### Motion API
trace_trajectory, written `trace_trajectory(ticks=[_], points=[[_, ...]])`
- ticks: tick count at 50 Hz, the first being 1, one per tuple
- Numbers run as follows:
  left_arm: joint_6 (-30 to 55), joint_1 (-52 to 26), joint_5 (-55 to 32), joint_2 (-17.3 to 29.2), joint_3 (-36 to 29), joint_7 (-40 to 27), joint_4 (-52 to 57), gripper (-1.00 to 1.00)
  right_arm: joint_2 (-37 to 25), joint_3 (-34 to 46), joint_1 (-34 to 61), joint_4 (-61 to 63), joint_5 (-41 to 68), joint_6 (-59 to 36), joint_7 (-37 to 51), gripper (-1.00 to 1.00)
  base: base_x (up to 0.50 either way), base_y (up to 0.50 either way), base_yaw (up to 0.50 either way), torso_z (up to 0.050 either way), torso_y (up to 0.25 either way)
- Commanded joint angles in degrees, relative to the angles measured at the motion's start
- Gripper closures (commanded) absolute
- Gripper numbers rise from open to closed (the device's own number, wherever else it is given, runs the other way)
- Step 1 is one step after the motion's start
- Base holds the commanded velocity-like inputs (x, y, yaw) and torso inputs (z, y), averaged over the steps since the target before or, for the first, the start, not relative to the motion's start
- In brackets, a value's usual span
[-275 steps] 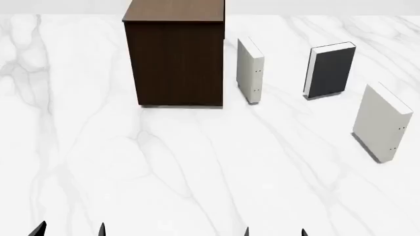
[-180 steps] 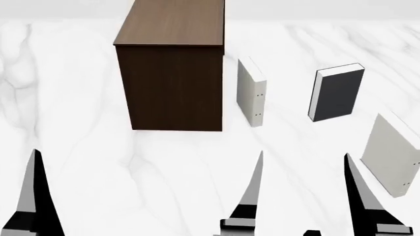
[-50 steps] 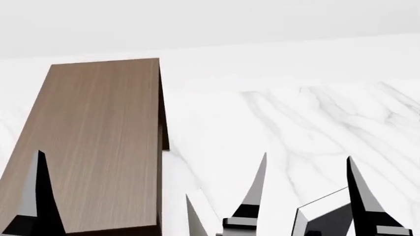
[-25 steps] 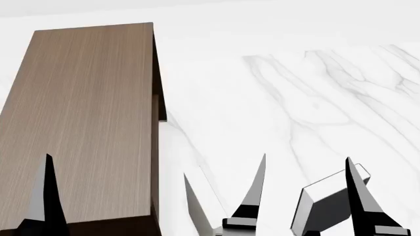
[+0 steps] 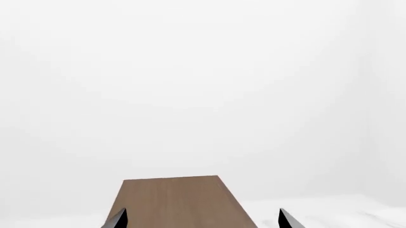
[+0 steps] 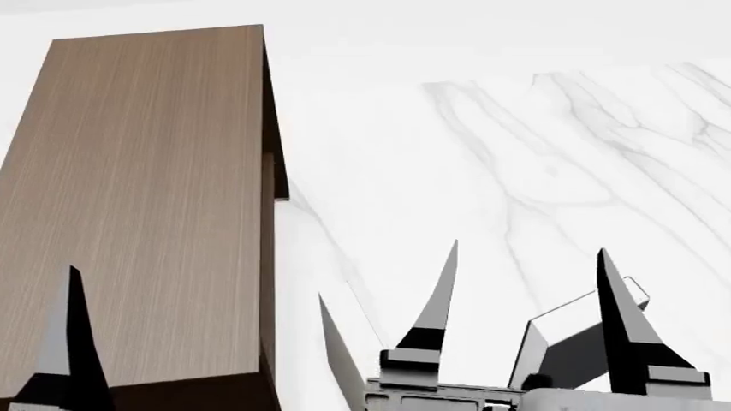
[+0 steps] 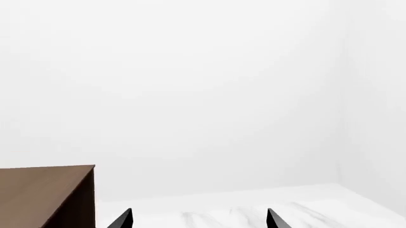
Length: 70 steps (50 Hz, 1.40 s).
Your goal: Pick up the book in the middle and place it on the cabinet shelf.
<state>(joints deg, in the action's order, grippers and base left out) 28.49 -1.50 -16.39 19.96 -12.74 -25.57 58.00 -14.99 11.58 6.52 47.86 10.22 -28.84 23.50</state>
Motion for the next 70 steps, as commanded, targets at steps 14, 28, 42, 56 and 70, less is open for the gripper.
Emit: trace_trajectory(ticks=[14, 28, 42, 56, 70], points=[[0.29, -0.04, -2.72, 0.48, 0.15, -2.10, -2.44, -1.00, 14.20, -10.30, 47.20, -37.11, 13.46, -15.49, 10.17, -1.00, 0.00, 0.00, 0.00, 0.000, 0.000], [0.02, -0.27, -4.64, 1.53, 0.49, -3.24, -1.52, -1.00, 13.25, -8.80, 65.21, -83.72, 4.79, 6.86, 18.15, -1.00, 0.00, 0.00, 0.00, 0.000, 0.000], [-0.97, -0.82, -5.53, 2.67, -0.05, -4.46, -1.92, -1.00, 13.75, -13.14, 75.71, -104.98, 5.38, 4.78, 36.49, -1.00, 0.00, 0.00, 0.00, 0.000, 0.000], [-2.36, -0.70, -5.74, 3.47, -0.66, -5.08, -2.61, -1.00, 12.82, -19.29, 72.43, -100.89, 8.53, -4.70, 54.85, -1.00, 0.00, 0.00, 0.00, 0.000, 0.000], [-2.87, -0.94, -5.91, 4.19, -1.55, -5.97, -2.55, -1.00, 13.54, -23.79, 70.49, -103.99, 13.81, -1.23, 54.63, -1.00, 0.00, 0.00, 0.00, 0.000, 0.000]])
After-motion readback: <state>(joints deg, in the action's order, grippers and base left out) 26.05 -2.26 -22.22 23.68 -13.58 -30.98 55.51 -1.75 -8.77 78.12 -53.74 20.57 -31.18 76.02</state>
